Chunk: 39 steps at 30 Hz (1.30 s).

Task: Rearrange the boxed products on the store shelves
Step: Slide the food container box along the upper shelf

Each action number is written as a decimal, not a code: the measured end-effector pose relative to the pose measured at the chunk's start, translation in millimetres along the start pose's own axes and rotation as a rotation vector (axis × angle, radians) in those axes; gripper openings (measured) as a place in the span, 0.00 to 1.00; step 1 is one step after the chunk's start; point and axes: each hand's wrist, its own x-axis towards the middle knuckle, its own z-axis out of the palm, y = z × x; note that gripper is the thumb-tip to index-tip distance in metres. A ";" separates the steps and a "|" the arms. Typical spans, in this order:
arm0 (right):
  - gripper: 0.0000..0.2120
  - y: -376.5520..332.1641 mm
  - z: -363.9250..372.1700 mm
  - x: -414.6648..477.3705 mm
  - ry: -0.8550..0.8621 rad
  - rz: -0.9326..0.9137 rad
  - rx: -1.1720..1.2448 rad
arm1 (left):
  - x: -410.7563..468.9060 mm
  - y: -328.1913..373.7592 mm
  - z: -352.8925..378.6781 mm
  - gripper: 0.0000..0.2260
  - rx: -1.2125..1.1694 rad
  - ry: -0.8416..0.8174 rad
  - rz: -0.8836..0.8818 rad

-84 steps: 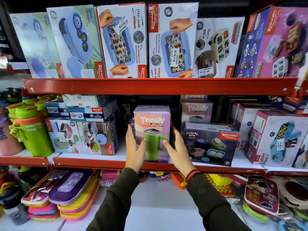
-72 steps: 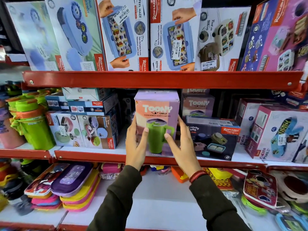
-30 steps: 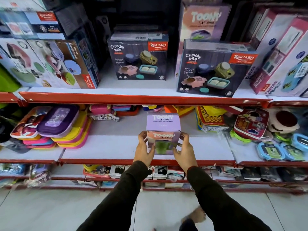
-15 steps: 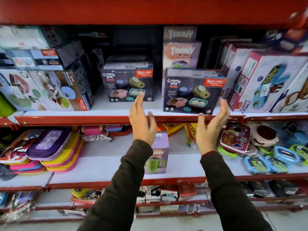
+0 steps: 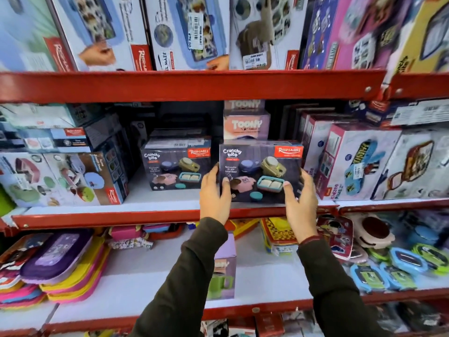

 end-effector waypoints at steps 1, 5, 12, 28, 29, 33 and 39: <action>0.22 -4.8 -0.1 -3.3 0.009 -0.029 -0.005 | -1.9 1.3 -3.5 0.21 -0.026 0.031 0.007; 0.21 -22.6 4.2 -18.9 0.041 -0.116 -0.019 | -17.0 5.8 -21.9 0.19 -0.133 0.164 0.000; 0.20 -28.8 22.4 -45.5 0.003 -0.168 0.000 | -30.4 -7.1 -62.5 0.18 -0.111 0.258 0.032; 0.19 -45.5 130.2 -51.5 -0.284 -0.183 -0.059 | 16.5 -67.7 -168.1 0.20 0.078 0.169 -0.088; 0.19 -43.2 132.8 -53.0 -0.287 -0.178 -0.076 | 16.7 -70.0 -167.8 0.20 0.094 0.157 -0.092; 0.19 -40.0 139.2 -53.7 -0.293 -0.158 -0.089 | 19.2 -81.0 -166.9 0.19 0.129 0.148 -0.091; 0.22 -32.7 138.5 -53.5 -0.267 -0.135 -0.081 | 18.7 -81.2 -164.3 0.23 0.194 0.158 -0.090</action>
